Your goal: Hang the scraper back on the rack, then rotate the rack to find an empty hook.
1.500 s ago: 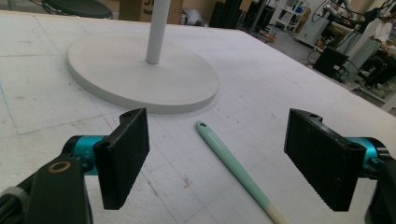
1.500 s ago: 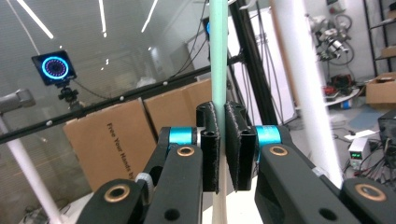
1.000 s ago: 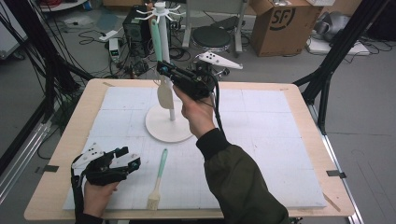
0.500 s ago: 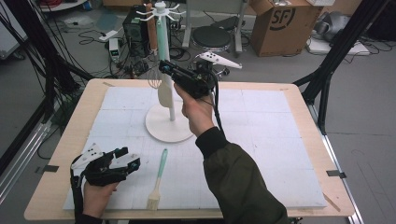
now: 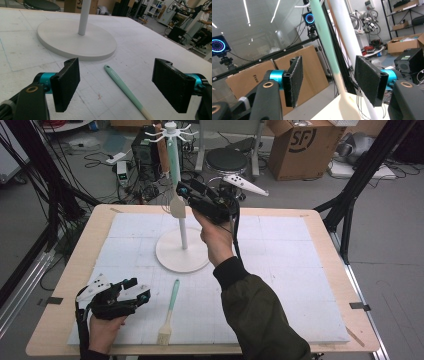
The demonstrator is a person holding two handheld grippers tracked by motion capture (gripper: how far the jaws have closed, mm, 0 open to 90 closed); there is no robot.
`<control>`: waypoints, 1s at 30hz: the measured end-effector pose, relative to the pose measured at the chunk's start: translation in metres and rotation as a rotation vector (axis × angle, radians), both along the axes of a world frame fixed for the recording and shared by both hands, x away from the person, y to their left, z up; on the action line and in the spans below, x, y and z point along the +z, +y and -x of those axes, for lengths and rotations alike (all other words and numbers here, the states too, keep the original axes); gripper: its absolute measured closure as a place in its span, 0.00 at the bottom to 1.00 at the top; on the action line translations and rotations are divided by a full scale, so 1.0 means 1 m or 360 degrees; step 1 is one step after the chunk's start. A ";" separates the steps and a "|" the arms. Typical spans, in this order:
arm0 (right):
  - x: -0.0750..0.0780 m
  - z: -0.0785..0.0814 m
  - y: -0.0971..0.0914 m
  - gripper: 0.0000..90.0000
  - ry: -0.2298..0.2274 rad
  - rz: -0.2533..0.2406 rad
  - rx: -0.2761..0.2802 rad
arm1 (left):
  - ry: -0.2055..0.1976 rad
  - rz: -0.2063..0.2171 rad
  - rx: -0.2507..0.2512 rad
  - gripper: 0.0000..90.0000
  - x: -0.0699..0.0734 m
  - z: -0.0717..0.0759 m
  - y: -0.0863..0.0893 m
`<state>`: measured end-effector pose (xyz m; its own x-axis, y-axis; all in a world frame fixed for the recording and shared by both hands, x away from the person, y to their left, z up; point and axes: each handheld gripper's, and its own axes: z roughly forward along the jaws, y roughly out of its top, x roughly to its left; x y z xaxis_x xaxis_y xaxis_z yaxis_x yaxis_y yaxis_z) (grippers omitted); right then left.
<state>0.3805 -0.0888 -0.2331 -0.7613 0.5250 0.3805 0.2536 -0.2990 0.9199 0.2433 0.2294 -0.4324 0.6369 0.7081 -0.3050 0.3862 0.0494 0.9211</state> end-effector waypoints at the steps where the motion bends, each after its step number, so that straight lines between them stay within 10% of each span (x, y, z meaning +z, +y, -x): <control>1: 0.001 0.000 -0.001 0.44 -0.0006 0.0002 -0.0011 | -0.0003 -0.0003 0.0000 0.26 0.000 0.000 0.000; 12: 0.010 -0.002 -0.019 0.40 -0.0037 -0.0051 -0.0078 | 0.0004 -0.0012 0.0000 0.26 -0.001 -0.001 0.000; 30: 0.040 -0.019 -0.015 0.74 -0.0069 -0.0059 -0.0200 | -0.0005 -0.0001 0.0009 0.26 0.000 0.001 0.002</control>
